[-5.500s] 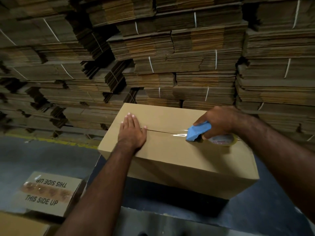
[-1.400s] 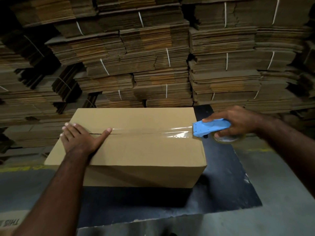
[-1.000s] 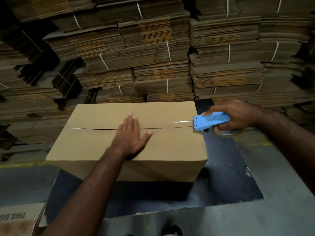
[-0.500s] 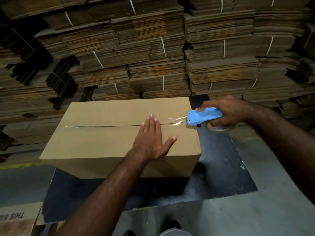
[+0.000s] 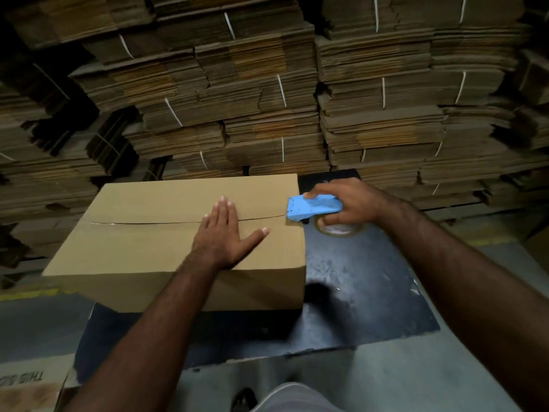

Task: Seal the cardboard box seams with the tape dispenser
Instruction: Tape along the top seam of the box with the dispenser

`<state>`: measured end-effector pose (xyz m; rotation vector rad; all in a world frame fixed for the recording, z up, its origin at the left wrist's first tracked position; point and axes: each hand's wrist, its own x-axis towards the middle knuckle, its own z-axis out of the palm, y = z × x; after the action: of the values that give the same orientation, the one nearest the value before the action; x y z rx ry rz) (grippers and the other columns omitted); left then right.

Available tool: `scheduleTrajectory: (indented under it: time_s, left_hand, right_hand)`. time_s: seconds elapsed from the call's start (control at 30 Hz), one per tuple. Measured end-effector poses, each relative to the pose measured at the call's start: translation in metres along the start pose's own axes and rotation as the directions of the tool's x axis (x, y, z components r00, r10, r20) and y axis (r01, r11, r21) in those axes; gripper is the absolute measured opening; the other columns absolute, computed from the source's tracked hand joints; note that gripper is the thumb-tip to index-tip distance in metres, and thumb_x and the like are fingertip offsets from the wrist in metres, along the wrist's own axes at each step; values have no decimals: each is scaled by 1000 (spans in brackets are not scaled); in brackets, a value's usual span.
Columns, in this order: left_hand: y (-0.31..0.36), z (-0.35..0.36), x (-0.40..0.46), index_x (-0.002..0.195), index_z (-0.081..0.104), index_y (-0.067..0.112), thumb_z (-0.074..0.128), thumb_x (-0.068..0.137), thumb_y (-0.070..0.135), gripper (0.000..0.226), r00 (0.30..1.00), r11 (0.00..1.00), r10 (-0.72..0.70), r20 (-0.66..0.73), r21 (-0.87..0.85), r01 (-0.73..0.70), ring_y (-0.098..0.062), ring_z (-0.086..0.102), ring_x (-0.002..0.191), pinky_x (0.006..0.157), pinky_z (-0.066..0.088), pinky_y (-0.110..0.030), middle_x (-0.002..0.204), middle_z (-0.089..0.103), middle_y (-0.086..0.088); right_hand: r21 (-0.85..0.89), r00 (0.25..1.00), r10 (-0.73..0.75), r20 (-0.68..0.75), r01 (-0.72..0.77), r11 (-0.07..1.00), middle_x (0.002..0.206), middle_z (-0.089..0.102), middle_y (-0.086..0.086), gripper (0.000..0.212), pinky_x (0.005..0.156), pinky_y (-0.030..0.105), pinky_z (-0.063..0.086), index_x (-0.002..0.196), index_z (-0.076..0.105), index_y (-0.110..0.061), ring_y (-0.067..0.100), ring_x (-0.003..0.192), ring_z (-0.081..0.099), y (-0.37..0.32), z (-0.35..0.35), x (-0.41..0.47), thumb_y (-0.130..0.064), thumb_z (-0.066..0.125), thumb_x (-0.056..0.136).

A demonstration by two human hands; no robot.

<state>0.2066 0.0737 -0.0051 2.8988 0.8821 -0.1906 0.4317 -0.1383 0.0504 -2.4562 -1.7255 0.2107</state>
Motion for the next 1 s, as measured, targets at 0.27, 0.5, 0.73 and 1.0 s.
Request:
scheduleTrajectory:
  time_s: [0.27, 0.5, 0.73, 1.0]
  left_hand:
    - [-18, -7, -9, 157, -4, 4, 13, 86, 83, 107, 1000, 1000, 9, 12, -10, -9, -26, -8, 153, 122, -1, -40, 164, -11, -17]
    - [47, 1, -13, 156, -3, 1, 16, 75, 94, 125, 991, 992, 129, -27, -3, -129, -28, -7, 153, 123, 0, -42, 164, -11, -19]
    - [59, 5, -13, 156, -2, 1, 17, 88, 68, 97, 966, 965, 257, -32, -41, -258, -30, -5, 153, 121, -2, -38, 164, -7, -21]
    - [59, 0, -7, 157, -2, 3, 22, 89, 63, 93, 966, 962, 254, -51, -95, -258, -26, -5, 153, 119, -5, -34, 165, -8, -16]
  right_hand:
    - [89, 999, -22, -44, 26, 996, 116, 58, 4, 62, 85, 37, 47, 136, 47, -37, 17, 99, 49, -24, 15, 18, -50, 72, 80]
    - [104, 997, -39, -74, 46, 993, 117, 58, 3, 63, 83, 34, 46, 137, 46, -39, 13, 96, 45, -16, 23, 17, -53, 71, 80]
    - [115, 995, -64, -77, 73, 991, 113, 59, 4, 64, 81, 33, 46, 138, 48, -37, 13, 93, 47, -5, 20, 12, -52, 71, 80]
    - [123, 996, -60, -67, 68, 990, 103, 52, -4, 64, 75, 30, 39, 139, 47, -40, 12, 89, 47, -3, 19, 9, -56, 68, 81]
